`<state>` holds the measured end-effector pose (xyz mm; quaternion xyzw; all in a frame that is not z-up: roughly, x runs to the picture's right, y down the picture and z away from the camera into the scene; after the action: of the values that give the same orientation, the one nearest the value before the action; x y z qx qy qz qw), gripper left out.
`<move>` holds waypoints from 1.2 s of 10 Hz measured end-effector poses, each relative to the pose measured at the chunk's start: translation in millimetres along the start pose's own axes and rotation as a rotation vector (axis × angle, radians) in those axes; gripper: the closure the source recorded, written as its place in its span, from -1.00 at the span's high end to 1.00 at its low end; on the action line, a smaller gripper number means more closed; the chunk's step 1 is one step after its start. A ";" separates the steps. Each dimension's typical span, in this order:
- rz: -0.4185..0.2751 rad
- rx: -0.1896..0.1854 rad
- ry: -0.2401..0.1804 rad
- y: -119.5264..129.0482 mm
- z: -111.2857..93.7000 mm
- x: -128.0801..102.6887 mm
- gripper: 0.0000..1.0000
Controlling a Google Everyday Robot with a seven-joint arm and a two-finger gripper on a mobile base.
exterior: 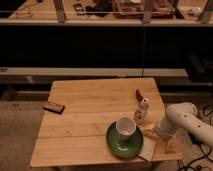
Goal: Place the white sponge in the ceramic cup
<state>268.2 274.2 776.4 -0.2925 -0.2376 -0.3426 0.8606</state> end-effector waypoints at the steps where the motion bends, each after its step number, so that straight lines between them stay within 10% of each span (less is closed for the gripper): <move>1: 0.001 -0.005 -0.001 0.4 1.6 1.1 0.05; 7: 0.013 -0.067 0.006 6.6 2.4 16.2 -1.00; 12: 0.027 -0.072 0.016 3.0 -6.0 23.3 -1.00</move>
<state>286.9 261.5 785.3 -0.3239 -0.2142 -0.3416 0.8559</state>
